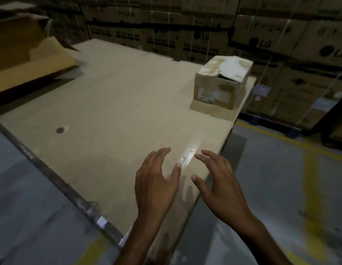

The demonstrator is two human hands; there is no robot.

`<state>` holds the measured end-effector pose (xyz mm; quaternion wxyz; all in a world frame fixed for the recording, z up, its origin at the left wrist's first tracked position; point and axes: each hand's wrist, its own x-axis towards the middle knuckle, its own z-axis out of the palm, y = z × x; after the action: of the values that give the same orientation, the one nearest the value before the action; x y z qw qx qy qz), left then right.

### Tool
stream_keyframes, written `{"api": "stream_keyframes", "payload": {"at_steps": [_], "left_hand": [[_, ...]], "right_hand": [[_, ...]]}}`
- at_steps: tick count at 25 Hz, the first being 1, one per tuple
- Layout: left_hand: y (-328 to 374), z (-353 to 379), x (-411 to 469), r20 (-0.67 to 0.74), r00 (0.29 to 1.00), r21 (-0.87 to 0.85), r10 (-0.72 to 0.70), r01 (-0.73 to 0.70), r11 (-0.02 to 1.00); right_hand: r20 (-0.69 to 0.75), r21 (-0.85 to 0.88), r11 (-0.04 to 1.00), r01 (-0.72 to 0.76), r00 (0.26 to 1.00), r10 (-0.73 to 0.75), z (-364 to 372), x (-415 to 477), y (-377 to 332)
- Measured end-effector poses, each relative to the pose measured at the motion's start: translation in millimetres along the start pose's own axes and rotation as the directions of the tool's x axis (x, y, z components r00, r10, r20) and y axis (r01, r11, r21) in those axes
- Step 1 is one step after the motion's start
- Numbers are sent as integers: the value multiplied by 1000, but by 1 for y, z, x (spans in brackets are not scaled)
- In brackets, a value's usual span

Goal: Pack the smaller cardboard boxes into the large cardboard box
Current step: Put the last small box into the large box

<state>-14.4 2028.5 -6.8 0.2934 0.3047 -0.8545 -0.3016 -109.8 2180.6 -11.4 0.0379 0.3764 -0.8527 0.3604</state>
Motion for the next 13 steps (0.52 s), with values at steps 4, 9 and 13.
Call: {"api": "stream_keyframes", "payload": {"at_steps": [4,9,13], "left_hand": [[20,43,57,-39,999,-61,-3,1,998],[56,107,132,62,998,-245,-28,43,969],[86,176,228,76,996,-337,43,-15,941]], "right_hand": [[-8,2,1000,-12,1000,12,-14,48,40],[-78,45,997,-60,995,63,-48,126,96],[-180,111,989,-101,976,120,-64,222,169]]}}
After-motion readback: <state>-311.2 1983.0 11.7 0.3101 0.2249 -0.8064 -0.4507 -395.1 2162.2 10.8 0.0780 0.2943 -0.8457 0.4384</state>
